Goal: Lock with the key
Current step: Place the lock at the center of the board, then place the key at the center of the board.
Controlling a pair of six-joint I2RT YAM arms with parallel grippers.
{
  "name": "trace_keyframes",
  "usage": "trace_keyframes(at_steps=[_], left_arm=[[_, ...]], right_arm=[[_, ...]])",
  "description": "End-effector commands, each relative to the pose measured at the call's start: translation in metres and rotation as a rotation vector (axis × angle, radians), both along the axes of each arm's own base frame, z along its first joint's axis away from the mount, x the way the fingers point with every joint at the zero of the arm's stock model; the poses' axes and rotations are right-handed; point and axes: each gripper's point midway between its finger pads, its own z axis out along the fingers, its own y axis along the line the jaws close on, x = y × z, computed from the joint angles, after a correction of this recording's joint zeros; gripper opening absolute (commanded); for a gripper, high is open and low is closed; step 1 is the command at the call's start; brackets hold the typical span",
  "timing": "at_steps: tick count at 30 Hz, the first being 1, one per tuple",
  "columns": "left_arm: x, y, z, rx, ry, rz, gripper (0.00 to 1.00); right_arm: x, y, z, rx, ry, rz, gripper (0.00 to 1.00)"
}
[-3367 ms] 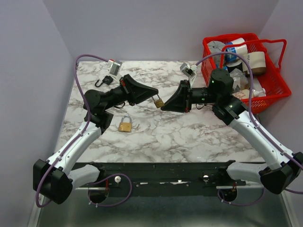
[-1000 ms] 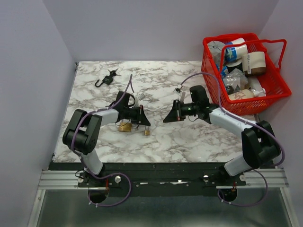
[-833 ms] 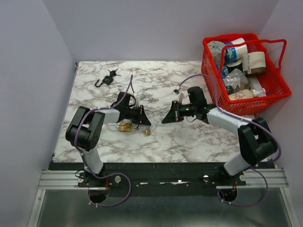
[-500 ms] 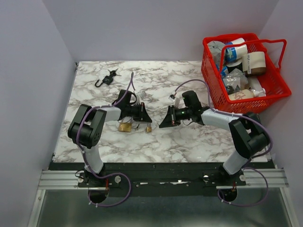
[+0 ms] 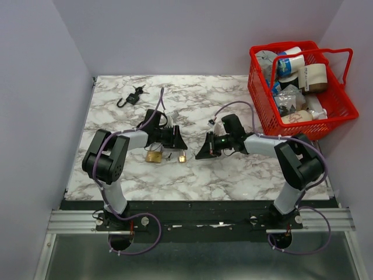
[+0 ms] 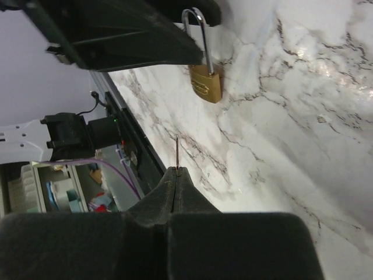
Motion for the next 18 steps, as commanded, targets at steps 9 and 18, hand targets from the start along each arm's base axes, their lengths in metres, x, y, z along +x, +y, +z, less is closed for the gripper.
trace_keyframes(at_steps=[9,18], left_arm=[[0.032,0.003,0.093,-0.032,-0.255,0.058,0.99],[0.042,0.036,0.145,-0.052,-0.365,0.172,0.99]], right_arm=[[0.017,0.012,-0.032,-0.095,0.084,-0.111,0.01],[0.022,0.017,-0.055,-0.193,0.176,-0.194,0.01]])
